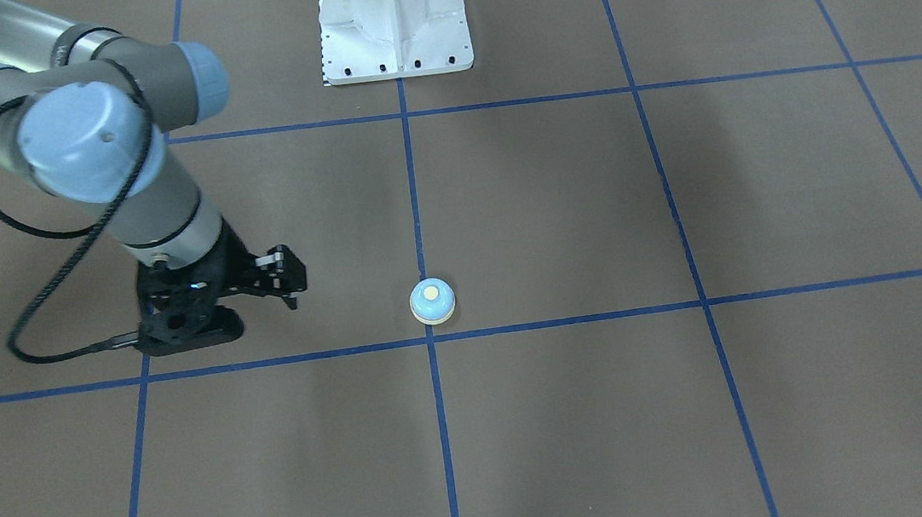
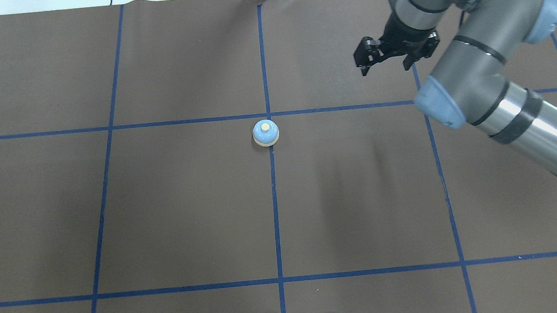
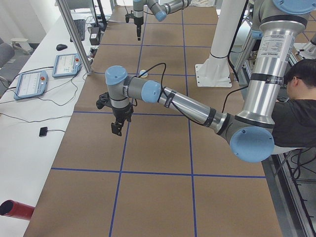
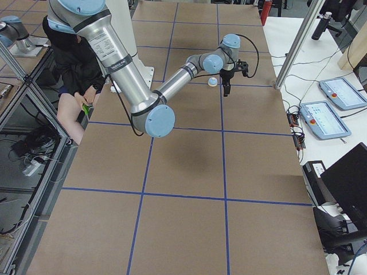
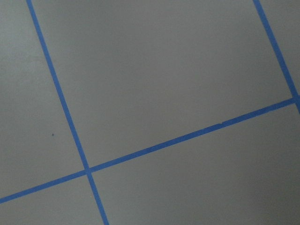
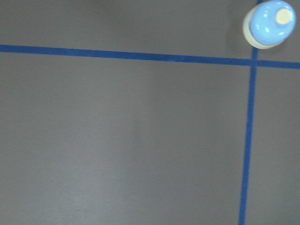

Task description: Place and press bell with both arms

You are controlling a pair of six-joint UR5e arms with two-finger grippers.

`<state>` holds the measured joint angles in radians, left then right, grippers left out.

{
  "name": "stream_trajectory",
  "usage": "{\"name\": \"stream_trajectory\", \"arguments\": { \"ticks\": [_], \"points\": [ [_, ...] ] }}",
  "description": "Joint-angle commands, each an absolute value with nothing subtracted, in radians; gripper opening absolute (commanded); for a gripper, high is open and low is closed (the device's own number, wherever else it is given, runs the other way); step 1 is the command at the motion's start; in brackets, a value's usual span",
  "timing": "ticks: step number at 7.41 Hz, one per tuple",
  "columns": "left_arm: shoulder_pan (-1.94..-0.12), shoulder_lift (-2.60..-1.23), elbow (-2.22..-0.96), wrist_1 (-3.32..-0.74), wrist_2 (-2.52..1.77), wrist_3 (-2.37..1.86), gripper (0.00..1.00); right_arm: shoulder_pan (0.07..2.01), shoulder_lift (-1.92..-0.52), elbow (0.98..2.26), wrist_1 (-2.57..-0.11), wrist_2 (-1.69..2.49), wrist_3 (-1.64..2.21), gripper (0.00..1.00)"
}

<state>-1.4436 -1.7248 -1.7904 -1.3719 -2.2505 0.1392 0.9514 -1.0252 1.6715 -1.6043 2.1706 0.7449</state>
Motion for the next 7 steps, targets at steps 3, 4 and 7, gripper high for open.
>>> {"name": "stream_trajectory", "arguments": {
  "ticks": [3, 4, 7],
  "points": [
    [-1.594, -1.671, -1.625, -1.390, -2.258, 0.391, 1.00, 1.268, -1.377, 1.729, -1.605, 2.324, 0.214, 1.00],
    [-1.609, -1.661, -1.609, -1.391, -2.258, 0.391, 1.00, 1.328, -1.437, 1.730, -1.605, 2.341, 0.146, 1.00],
    [-1.626, -1.566, -1.609, -1.523, -2.258, 0.377, 1.00, 1.442, -1.602, 1.741, -1.594, 2.375, 0.064, 1.00]
  ]
}}
